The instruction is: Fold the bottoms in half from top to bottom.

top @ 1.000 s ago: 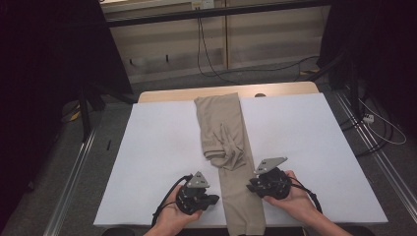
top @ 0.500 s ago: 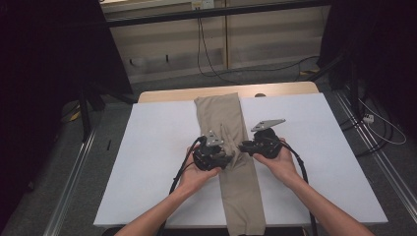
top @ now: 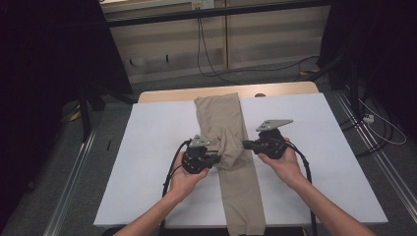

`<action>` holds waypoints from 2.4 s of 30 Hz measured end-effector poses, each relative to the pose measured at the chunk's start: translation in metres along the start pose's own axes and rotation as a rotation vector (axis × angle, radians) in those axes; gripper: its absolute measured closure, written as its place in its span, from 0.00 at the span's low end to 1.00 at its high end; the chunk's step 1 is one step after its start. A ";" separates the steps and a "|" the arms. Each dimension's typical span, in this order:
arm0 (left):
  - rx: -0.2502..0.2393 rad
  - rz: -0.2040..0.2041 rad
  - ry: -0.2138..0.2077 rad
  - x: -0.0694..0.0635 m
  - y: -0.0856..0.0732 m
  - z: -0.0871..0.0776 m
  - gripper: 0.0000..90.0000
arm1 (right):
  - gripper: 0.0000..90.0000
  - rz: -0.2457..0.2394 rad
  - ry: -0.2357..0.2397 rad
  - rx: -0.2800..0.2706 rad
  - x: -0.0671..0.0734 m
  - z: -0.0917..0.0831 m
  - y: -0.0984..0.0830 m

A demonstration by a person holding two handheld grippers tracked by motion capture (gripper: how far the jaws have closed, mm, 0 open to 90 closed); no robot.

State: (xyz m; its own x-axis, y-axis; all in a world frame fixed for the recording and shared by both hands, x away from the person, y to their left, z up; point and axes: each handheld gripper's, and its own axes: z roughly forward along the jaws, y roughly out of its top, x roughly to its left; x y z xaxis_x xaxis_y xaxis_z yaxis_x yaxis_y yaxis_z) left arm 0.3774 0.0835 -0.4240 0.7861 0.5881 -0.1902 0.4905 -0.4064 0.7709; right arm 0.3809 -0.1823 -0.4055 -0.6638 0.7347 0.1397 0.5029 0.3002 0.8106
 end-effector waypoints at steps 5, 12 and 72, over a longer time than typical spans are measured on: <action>-0.012 0.035 -0.026 -0.013 -0.009 -0.015 0.98 | 1.00 0.042 0.057 -0.065 0.003 -0.029 -0.006; 0.076 0.076 -0.022 -0.018 -0.037 -0.016 0.91 | 1.00 0.023 0.126 0.008 0.030 -0.039 -0.034; 0.149 0.243 -0.316 -0.077 -0.074 -0.048 0.90 | 0.82 -0.093 0.255 0.108 0.092 -0.092 -0.101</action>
State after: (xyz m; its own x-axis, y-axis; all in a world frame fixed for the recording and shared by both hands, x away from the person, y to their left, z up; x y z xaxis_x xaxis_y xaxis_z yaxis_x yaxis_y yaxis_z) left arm 0.2625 0.1018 -0.4368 0.9510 0.2286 -0.2084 0.3071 -0.6168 0.7248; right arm 0.2179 -0.2011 -0.4217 -0.8205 0.5288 0.2174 0.4806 0.4319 0.7632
